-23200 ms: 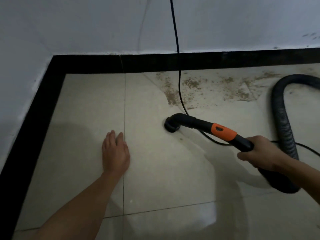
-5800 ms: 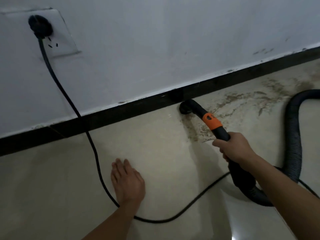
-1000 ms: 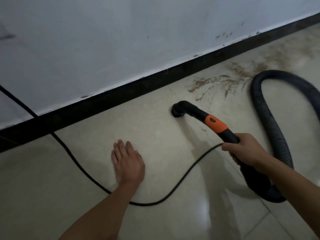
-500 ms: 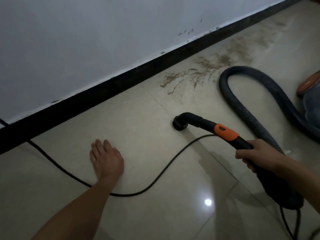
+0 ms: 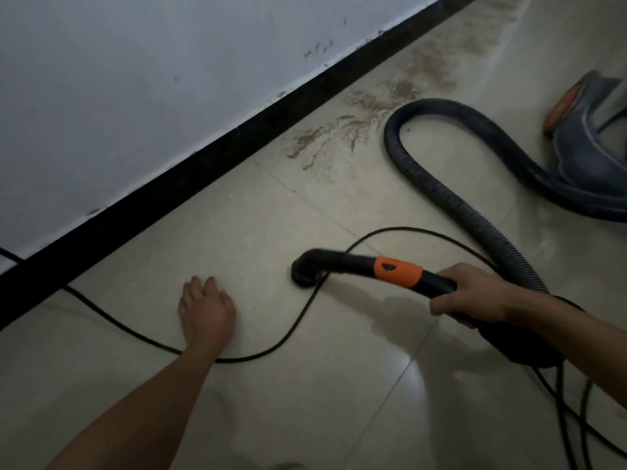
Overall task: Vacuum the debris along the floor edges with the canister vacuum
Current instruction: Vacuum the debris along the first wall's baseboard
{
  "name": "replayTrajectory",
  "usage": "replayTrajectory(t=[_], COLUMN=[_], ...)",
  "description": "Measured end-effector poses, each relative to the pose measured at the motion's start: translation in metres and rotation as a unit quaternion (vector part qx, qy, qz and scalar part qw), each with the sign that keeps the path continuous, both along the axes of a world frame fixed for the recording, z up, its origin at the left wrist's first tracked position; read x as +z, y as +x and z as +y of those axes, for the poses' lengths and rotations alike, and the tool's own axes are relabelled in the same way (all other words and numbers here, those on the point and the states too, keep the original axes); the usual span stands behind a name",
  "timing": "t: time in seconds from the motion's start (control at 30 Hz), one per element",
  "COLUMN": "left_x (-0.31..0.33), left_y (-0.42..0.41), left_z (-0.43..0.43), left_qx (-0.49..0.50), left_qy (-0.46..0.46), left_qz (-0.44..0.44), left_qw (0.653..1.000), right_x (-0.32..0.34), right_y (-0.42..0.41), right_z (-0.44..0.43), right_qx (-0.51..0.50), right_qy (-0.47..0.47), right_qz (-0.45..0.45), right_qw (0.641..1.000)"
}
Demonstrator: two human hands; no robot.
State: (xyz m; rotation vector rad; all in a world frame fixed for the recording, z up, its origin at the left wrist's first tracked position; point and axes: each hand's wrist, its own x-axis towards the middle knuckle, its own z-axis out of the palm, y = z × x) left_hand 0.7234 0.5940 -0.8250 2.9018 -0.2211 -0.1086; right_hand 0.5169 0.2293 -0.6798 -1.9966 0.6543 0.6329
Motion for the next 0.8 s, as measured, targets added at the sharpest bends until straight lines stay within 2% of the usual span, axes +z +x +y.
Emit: replayTrajectory(t=[0.07, 0.13, 0.27, 0.33, 0.47, 0.63, 0.8], left_x=[0.002, 0.005, 0.008, 0.009, 0.009, 0.005, 0.002], left_y=[-0.001, -0.001, -0.005, -0.006, -0.006, -0.01, 0.0], left_z=[0.008, 0.017, 0.039, 0.049, 0.069, 0.068, 0.042], left_qx=[-0.01, 0.003, 0.036, 0.049, 0.071, 0.082, 0.05], left_qy=[0.001, -0.004, -0.006, -0.006, -0.003, 0.001, -0.016], left_qz=[0.001, 0.002, -0.004, 0.0, -0.001, -0.027, -0.026], left_qw=[1.0, 1.0, 0.999, 0.999, 0.997, 0.996, 0.998], right_x=[-0.005, -0.007, -0.014, -0.017, -0.024, -0.019, -0.021], right_y=[0.005, 0.009, 0.01, 0.012, 0.019, 0.016, 0.012], right_z=[0.006, 0.021, 0.063, 0.07, 0.057, 0.059, 0.036], right_qx=[-0.076, -0.102, 0.064, 0.096, -0.021, 0.034, -0.125], right_qy=[-0.043, -0.029, 0.072, 0.081, 0.028, 0.046, -0.047], right_qz=[-0.06, -0.075, 0.023, 0.037, -0.036, 0.001, -0.084], right_qw=[0.994, 0.992, 0.995, 0.991, 0.999, 0.998, 0.987])
